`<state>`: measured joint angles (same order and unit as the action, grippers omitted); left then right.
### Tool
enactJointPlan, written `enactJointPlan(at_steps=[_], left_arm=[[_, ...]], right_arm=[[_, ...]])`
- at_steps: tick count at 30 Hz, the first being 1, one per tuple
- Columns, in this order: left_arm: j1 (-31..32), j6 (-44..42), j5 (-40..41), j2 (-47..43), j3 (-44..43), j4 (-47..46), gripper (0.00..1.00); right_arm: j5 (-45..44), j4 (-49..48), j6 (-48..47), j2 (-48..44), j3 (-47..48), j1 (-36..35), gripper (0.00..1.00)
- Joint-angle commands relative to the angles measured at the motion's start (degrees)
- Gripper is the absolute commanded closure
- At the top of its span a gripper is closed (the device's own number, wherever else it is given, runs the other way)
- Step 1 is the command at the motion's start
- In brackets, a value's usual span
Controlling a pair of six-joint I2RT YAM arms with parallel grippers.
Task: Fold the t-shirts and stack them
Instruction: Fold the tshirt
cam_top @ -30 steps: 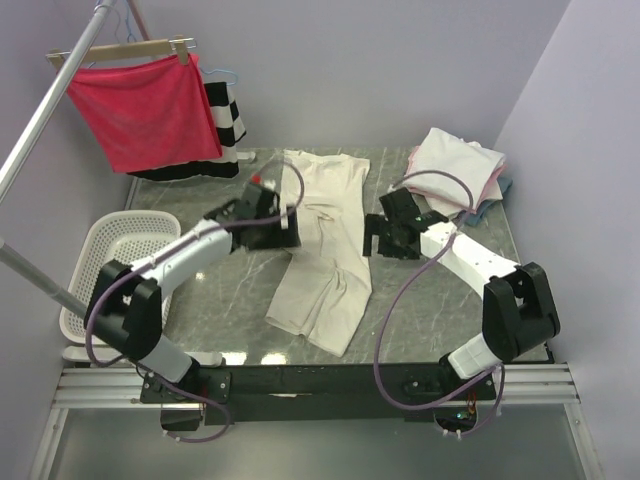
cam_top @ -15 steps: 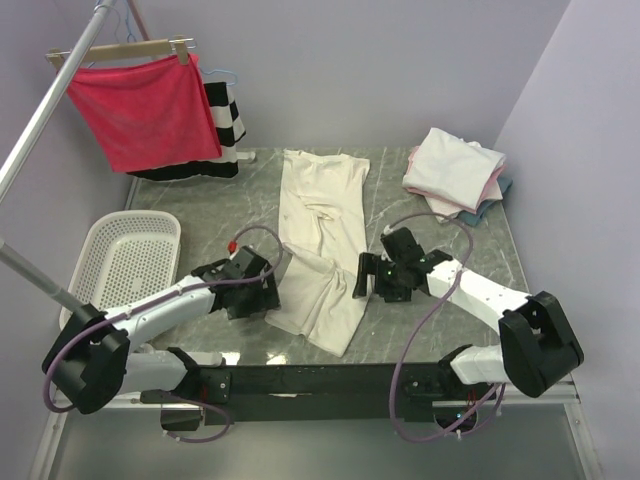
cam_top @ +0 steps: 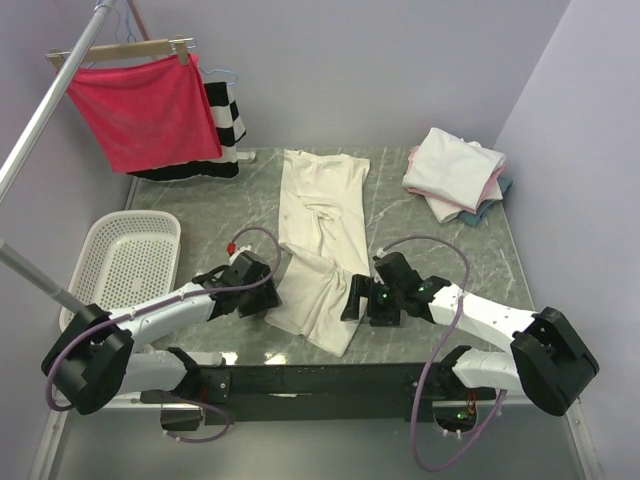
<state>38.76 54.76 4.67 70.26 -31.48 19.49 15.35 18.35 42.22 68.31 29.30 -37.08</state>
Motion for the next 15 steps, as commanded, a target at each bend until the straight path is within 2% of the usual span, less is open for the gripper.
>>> enactJointPlan(at_steps=[1, 4, 5, 7, 8, 10, 11, 14, 15], left_arm=[[0.61, 0.78, -0.09, 1.02, 2.83, -3.75, 0.39], [1.66, 2.18, -0.71, 0.58, 4.59, -4.54, 0.54], [2.45, 2.80, -0.62, 0.15, 5.11, -4.54, 0.60], [3.42, 4.55, -0.62, -0.47, 6.69, -4.63, 0.67], [4.56, 5.35, -0.80, -1.08, 7.92, -4.81, 0.74], [6.31, 7.88, -0.62, -1.88, 8.98, -4.90, 0.79], [7.89, 8.86, -0.10, -2.58, 9.68, -4.46, 0.86], [12.03, 12.81, 1.13, -4.68, 9.78, -1.48, 0.96], [13.26, 14.04, 1.57, -5.48, 9.69, 1.14, 0.99]], right_arm=[[0.56, -4.28, 3.66, 1.47, -2.67, -2.55, 0.04], [0.55, -5.78, 4.89, 3.31, -2.84, -3.35, 0.11], [0.55, -7.00, 5.15, 3.58, -3.28, -3.96, 0.19], [0.90, -8.50, 6.30, 4.46, -3.90, -4.58, 0.27], [0.64, -8.85, 6.39, 5.07, -3.90, -5.54, 0.43], [-1.63, -8.51, 6.30, 7.09, -3.55, -6.42, 0.57], [-1.99, -8.07, 6.04, 7.79, -3.03, -6.69, 0.71], [-5.41, -4.31, 5.42, 8.42, -1.79, -8.00, 1.00], [-6.47, -3.33, 5.42, 6.76, -1.62, -9.31, 1.00]])
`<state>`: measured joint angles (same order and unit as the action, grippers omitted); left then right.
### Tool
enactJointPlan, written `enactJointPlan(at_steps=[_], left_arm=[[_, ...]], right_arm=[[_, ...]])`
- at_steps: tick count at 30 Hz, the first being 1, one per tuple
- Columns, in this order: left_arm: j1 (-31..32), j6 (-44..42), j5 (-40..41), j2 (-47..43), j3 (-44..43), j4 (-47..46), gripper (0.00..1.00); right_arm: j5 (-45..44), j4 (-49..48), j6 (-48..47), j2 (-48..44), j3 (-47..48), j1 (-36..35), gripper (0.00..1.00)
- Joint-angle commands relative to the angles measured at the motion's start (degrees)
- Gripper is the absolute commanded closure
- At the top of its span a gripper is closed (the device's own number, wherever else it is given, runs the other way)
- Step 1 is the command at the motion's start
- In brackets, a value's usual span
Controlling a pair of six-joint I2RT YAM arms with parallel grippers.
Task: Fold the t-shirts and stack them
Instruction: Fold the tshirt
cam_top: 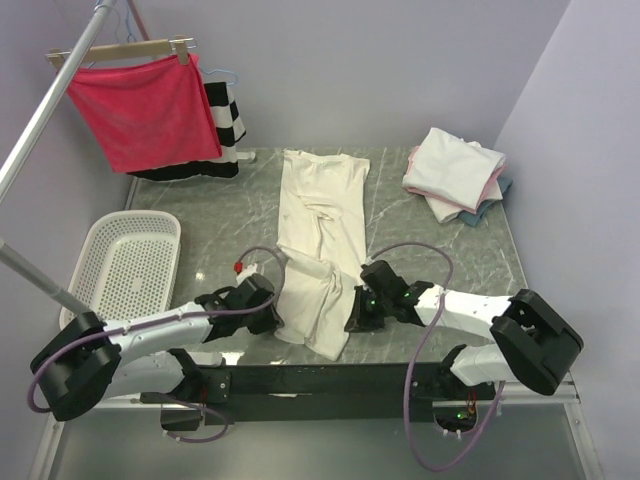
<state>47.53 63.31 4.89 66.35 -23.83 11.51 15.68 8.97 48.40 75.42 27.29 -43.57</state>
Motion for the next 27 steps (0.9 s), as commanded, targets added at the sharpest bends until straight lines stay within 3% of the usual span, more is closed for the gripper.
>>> enactJointPlan(at_steps=[1, 10, 12, 14, 15, 16, 17, 19, 27], left_arm=[[7.37, 8.29, 1.79, -2.44, 1.95, 10.19, 0.99], [24.61, 26.06, 5.84, -11.85, -0.95, 28.29, 0.97], [26.64, 28.70, 5.92, -12.91, -0.16, 28.57, 0.96], [28.76, 30.38, 5.93, -12.65, 0.28, 29.97, 0.86], [29.20, 31.08, 6.01, -12.30, 0.28, 30.24, 0.73], [30.16, 31.26, 6.36, -12.12, 0.11, 30.24, 0.44], [30.52, 31.09, 6.63, -11.34, -0.68, 29.54, 0.39], [31.65, 30.65, 8.29, -10.10, -2.35, 30.15, 0.31], [32.72, 28.02, 17.08, -1.58, -16.32, 38.94, 0.20]], right_arm=[[-7.50, 8.32, -0.68, -1.32, 0.66, -3.36, 1.00], [-9.36, 22.83, -1.12, -12.04, 1.02, -7.40, 1.00], [-9.79, 24.15, -0.77, -13.98, 0.66, -7.84, 0.92], [-10.76, 26.44, -0.42, -15.29, 0.49, -8.11, 0.81], [-11.28, 27.23, -0.41, -15.65, 0.57, -8.11, 0.64], [-11.81, 28.63, -0.33, -16.09, 0.92, -8.19, 0.39], [-12.60, 29.69, 0.54, -17.05, 1.27, -8.37, 0.33], [-15.05, 31.71, 1.08, -18.72, 2.85, -9.16, 0.28], [-20.95, 32.87, 0.82, -25.23, 7.69, -9.69, 0.23]])
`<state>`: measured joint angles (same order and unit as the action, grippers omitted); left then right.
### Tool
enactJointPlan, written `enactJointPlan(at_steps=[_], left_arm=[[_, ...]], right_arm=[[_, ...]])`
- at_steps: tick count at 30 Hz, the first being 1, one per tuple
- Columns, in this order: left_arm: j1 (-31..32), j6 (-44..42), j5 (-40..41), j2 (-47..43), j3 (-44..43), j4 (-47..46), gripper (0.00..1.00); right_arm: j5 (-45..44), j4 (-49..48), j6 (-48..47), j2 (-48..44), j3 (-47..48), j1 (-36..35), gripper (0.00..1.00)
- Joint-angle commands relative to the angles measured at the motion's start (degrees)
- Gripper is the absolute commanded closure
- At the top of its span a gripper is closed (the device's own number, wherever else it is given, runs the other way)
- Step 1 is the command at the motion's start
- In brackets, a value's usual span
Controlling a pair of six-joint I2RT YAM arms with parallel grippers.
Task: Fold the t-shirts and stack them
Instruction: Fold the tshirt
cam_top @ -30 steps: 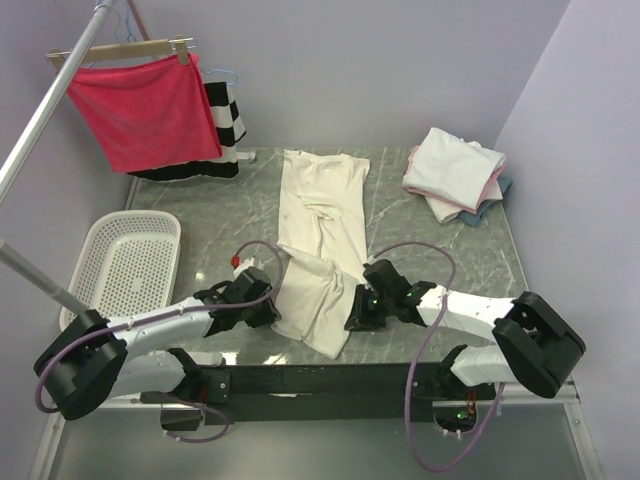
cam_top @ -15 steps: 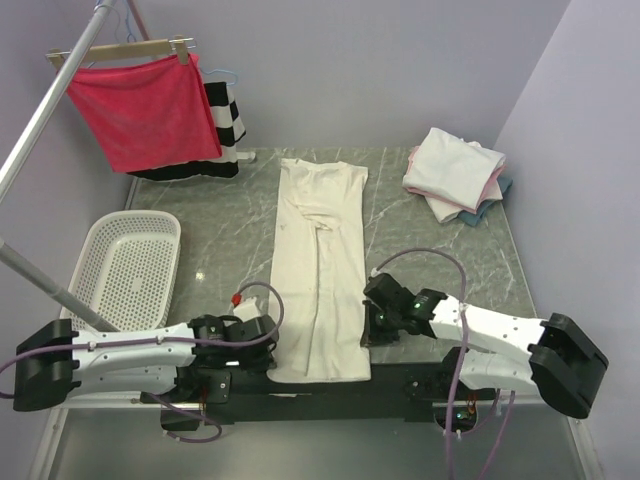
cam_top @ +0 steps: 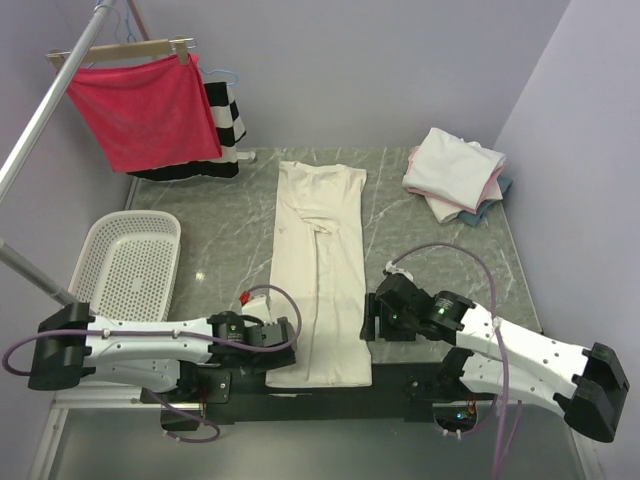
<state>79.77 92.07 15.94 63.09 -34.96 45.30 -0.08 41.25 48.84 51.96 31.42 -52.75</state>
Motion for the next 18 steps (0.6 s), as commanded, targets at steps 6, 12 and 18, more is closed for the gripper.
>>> enactJointPlan(at_steps=[6, 12, 18], left_arm=[[0.57, -4.09, 3.75, 7.83, -7.31, 1.72, 0.23], [2.67, -0.50, 7.52, 18.72, -13.37, 13.75, 0.25], [4.52, -1.98, 9.46, 27.60, -19.52, 16.49, 0.25]], right_arm=[[-6.25, 0.85, -1.38, 2.70, 5.49, -0.51, 0.22], [-5.29, -1.44, -1.82, 2.88, 4.27, -0.51, 0.21], [-4.32, -3.20, -1.82, 2.53, 2.25, -0.34, 0.21]])
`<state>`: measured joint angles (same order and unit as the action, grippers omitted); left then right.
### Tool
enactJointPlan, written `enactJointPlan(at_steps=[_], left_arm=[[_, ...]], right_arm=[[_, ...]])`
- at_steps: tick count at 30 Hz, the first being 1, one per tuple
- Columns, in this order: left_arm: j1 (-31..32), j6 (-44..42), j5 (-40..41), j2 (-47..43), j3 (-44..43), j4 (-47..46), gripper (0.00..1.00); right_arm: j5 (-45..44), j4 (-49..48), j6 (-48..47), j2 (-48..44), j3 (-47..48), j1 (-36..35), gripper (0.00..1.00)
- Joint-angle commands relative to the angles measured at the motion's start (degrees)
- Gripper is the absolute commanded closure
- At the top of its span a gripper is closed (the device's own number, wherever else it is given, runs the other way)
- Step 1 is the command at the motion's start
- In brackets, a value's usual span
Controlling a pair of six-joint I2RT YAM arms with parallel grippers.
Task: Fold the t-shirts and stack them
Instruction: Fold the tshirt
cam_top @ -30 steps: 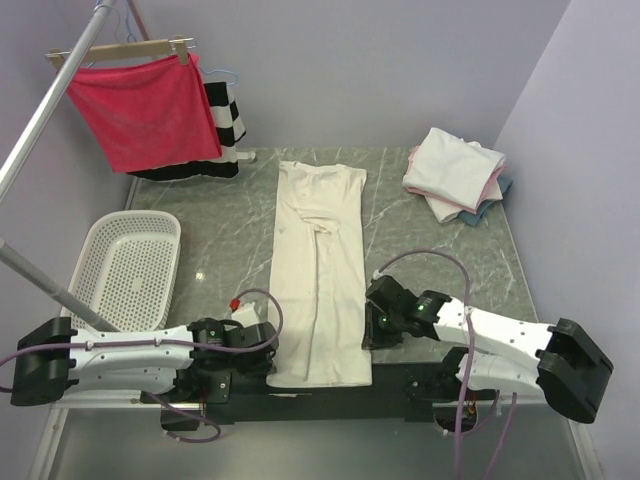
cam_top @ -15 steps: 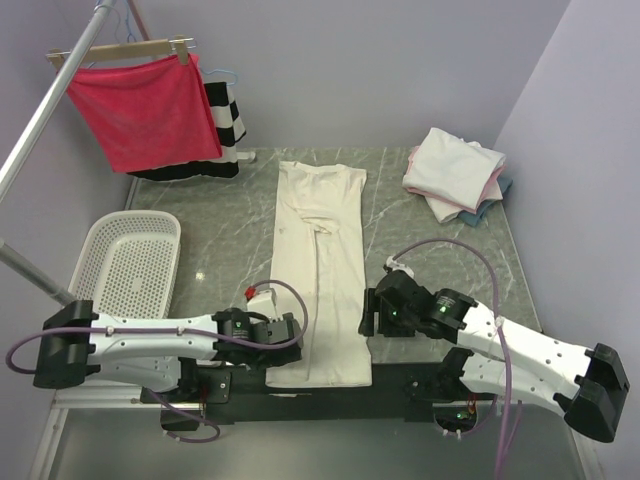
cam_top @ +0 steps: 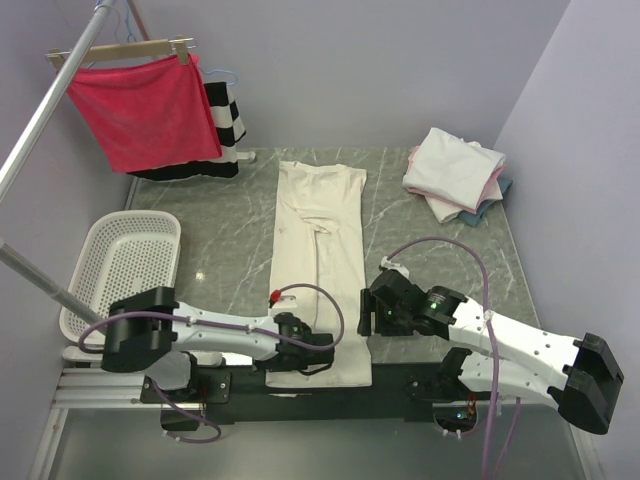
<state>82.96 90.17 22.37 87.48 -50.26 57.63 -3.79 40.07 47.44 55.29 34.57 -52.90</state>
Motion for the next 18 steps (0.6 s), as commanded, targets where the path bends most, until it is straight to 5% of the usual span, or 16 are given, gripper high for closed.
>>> enactJointPlan(at_steps=[1, 12, 18], left_arm=[[1.59, -0.60, 3.12, 4.79, -5.71, 3.90, 0.25], [4.14, -2.72, 5.75, 6.57, -13.20, 5.39, 0.22], [4.23, -7.01, 4.18, 2.43, -11.44, -1.97, 0.21]], right_arm=[[-0.52, -2.19, -0.51, -0.71, -1.08, -0.27, 0.21], [-0.16, -4.39, 0.02, 0.00, -4.33, -0.36, 0.20], [0.10, -4.92, 0.46, -0.35, -5.82, -0.36, 0.19]])
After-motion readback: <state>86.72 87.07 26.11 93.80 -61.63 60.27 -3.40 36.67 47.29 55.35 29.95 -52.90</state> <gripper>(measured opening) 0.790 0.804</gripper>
